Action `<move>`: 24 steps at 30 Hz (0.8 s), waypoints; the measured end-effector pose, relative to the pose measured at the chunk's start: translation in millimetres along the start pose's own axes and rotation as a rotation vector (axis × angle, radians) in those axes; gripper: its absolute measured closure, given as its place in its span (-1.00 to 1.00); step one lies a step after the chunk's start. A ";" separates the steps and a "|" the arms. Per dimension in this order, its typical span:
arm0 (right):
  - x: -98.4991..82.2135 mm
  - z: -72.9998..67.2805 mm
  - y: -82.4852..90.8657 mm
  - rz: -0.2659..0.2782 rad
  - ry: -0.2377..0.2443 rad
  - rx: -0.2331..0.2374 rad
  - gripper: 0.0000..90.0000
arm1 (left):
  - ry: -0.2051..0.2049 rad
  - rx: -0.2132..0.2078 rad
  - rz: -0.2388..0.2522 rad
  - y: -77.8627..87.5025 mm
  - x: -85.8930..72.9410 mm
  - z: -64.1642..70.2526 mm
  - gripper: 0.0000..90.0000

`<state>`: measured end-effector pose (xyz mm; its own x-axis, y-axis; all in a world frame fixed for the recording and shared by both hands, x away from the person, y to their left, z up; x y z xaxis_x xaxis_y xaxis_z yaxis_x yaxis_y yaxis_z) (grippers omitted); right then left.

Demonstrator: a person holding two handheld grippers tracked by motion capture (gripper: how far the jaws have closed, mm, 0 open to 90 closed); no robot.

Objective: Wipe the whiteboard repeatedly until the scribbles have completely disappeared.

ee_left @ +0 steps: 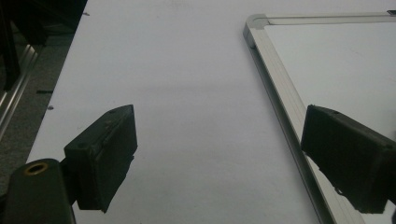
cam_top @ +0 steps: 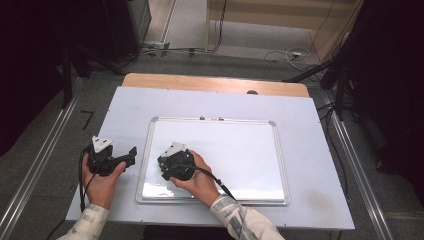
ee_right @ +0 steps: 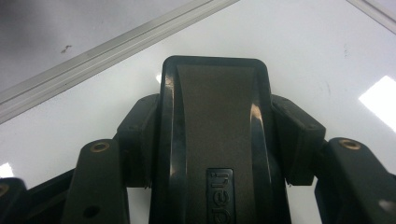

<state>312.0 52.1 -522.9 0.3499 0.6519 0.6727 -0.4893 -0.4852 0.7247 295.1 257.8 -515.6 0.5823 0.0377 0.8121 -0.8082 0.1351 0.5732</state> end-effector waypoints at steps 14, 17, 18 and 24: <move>-3.9 -0.1 4.0 -0.007 -0.004 0.013 -0.14 | -0.002 0.002 -0.004 -0.1 -0.2 -0.7 -0.75; -6.0 -9.2 7.6 -0.009 0.021 0.039 -0.14 | -0.004 -0.001 -0.001 -1.1 0.1 0.2 -0.75; -6.3 -12.5 8.6 -0.008 0.026 0.045 -0.14 | -0.006 -0.001 -0.001 -1.3 0.3 0.7 -0.75; -3.1 -5.8 3.8 -0.002 0.014 0.035 -0.14 | -0.007 -0.001 0.000 -0.1 0.2 1.4 -0.75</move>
<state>304.4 51.6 -523.0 0.3392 0.6612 0.6691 -0.4606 -0.5035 0.7310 295.2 256.5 -515.3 0.5815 0.0309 0.8130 -0.8083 0.1359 0.5729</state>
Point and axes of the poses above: each handheld gripper's, and its own axes: y roughly backward along the jaws, x roughly out of its top, z roughly to its right, the point moved 4 cm from there along -y, roughly forward along the jaws, and after that the axes turned 3 degrees about -x, right-handed, at the moved point
